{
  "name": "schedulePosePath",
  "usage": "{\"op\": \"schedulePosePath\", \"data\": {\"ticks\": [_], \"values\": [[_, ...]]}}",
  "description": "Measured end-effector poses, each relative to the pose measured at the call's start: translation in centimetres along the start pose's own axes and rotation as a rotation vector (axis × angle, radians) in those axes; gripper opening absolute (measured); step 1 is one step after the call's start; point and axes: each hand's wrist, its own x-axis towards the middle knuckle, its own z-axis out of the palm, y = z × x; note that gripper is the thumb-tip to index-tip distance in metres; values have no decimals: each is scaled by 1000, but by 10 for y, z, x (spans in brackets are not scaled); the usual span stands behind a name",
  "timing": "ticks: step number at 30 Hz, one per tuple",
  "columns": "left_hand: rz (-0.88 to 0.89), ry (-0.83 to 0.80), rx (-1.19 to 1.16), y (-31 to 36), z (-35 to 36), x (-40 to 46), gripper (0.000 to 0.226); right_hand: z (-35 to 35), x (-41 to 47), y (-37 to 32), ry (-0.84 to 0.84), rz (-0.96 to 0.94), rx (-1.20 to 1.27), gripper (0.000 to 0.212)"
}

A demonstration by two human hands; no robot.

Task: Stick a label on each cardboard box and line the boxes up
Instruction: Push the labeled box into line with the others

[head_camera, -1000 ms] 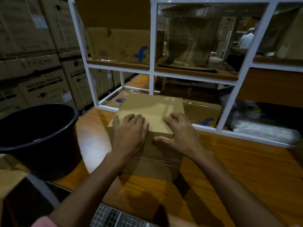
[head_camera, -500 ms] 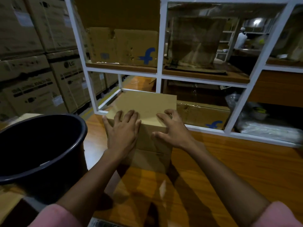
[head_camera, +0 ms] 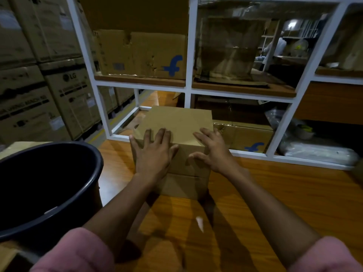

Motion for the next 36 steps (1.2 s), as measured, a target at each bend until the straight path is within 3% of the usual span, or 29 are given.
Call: {"op": "schedulePosePath", "data": {"ticks": [19,30,36], "values": [[-18,-82,-3,7,-3,11,72,-4,3,10,-17,-62,-9,80],[131,121,8,47,4,-18,74,-24,-42,22,149,-57,-51,74],[-40,-1,-118,49,15,-27,87,-15,-61,29,-14,0,5,81]]}}
